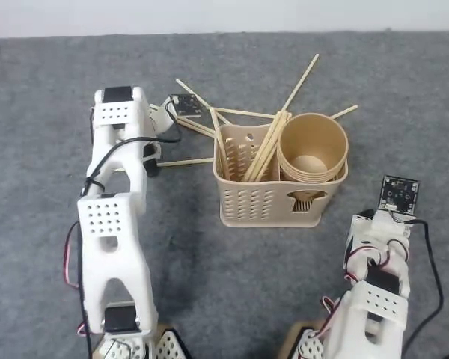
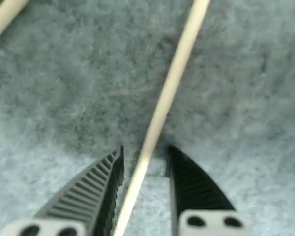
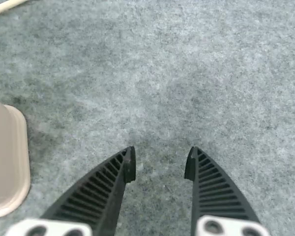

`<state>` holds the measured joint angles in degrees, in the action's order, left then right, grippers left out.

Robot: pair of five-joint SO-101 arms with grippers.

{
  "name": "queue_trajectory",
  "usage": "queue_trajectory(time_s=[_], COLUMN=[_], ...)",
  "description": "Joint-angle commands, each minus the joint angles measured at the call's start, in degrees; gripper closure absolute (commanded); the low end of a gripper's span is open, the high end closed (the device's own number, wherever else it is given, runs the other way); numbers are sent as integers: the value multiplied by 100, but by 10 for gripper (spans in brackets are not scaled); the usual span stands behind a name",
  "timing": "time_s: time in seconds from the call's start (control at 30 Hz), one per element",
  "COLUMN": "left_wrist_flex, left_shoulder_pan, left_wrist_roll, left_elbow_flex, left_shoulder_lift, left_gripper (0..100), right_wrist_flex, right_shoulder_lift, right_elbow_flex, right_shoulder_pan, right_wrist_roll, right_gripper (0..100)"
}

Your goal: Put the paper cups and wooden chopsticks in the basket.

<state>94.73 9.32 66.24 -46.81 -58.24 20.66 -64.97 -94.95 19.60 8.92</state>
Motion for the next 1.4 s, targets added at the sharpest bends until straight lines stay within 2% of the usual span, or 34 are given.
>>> queue_trajectory(time_s=[0.0,0.13,0.2,0.47,0.57,0.77,0.97,1.07,1.23,1.37], left_wrist_flex=[299,598,598,571,510,9,-114,-105,176,352], left_shoulder_pan=[-97,-185,-176,-475,-791,-1371,-1811,-2057,-2602,-2708], left_wrist_roll=[35,-105,-624,-1908,-3015,-5837,-7719,-7965,-7956,-7956], left_elbow_flex=[-505,-778,-980,-1279,-1305,-1279,-1279,-1279,-1262,-1095], left_shoulder_lift=[-185,-220,114,2699,3508,4598,5125,5310,5380,5442], left_gripper=[995,989,989,989,989,990,990,990,990,990], right_wrist_flex=[-31,-22,-13,-4,-4,4,4,13,13,13], right_shoulder_lift=[-75,-75,-75,-75,-75,-75,-75,-75,-75,-75], right_elbow_flex=[-123,-123,-123,-123,-123,-123,-123,-123,-123,-123], right_shoulder_pan=[-40,-40,-40,-40,-40,-40,-31,-31,-31,-31], right_wrist_roll=[88,88,88,88,88,88,88,88,88,88], right_gripper=[822,822,822,822,822,822,822,822,822,822])
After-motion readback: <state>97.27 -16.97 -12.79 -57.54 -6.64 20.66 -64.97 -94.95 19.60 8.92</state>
